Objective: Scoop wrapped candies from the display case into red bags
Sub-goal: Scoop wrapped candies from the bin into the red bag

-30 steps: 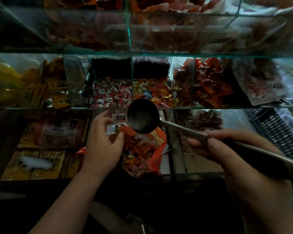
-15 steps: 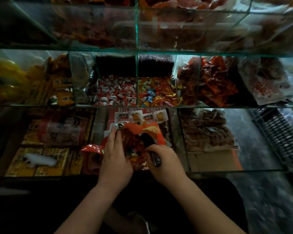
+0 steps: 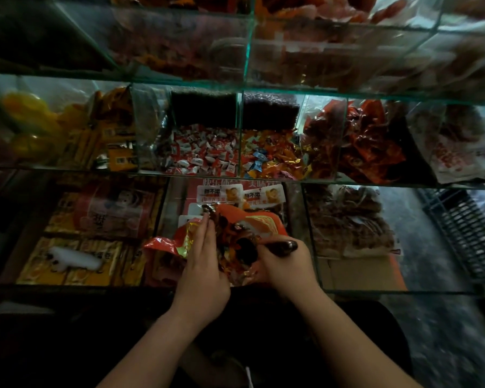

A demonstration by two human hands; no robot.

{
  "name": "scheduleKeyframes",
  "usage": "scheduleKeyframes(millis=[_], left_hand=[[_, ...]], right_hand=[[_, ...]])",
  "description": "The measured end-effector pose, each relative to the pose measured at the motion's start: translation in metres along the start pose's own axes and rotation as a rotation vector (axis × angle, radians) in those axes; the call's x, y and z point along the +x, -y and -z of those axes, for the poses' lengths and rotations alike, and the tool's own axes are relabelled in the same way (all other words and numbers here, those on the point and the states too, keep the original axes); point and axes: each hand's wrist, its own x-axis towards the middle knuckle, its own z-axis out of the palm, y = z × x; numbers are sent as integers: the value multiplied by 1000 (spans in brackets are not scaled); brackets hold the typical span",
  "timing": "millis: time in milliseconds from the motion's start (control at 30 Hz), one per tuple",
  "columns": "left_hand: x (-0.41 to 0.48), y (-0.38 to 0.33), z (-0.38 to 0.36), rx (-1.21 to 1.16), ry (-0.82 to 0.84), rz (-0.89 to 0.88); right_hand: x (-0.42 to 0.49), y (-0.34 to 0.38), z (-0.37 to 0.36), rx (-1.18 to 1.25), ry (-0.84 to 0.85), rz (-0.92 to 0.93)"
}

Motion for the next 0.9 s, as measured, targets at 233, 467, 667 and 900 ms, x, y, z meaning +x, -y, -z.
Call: scheduleKeyframes(millis=[233, 467, 667, 900], left_hand=[[1, 5, 0, -24, -3, 12], [2, 3, 2, -28, 13, 23], [2, 2, 4, -47, -9, 35], [1, -5, 8, 31, -43, 16]], right_hand=[[-7, -3, 12, 132, -70, 29], [-11, -10, -8, 187, -92, -35], [-11, -10, 19, 412, -219, -222], [-22, -17, 33, 546, -309, -268]])
